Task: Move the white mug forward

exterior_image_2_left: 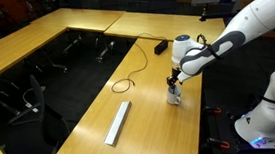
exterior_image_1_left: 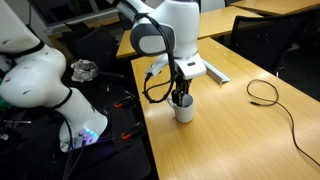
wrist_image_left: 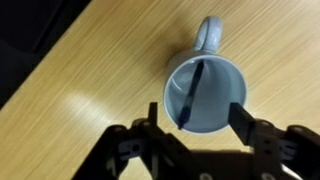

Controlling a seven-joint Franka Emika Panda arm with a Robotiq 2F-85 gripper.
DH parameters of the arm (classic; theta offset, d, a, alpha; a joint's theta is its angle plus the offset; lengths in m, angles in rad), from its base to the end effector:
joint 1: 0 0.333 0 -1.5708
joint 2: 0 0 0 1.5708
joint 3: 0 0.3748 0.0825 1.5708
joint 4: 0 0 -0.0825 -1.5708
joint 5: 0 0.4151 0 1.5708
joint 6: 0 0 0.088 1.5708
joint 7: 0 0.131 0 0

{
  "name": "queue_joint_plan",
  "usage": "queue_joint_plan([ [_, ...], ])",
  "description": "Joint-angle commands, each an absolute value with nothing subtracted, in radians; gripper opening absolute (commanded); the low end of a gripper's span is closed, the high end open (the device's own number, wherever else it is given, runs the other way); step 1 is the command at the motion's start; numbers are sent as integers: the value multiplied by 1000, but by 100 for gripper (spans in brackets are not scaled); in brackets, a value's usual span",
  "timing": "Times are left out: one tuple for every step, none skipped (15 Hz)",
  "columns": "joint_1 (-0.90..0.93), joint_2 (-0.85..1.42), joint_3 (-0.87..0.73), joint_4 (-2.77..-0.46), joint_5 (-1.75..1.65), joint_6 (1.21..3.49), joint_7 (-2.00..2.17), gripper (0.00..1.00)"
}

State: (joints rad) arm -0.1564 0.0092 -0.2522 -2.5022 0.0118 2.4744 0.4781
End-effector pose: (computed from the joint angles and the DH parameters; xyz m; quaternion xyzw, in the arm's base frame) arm 0.4408 -0.1908 0.2863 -0.9011 0.4332 0.0184 0.0018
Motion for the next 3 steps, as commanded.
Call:
queue_joint_plan([
  [-173, -99, -224, -2494, -19, 2361, 446, 100],
  [-176, -122, -214, -2486, -32, 2338, 442, 100],
  [-178, -138, -204, -2479, -51, 2328, 433, 100],
])
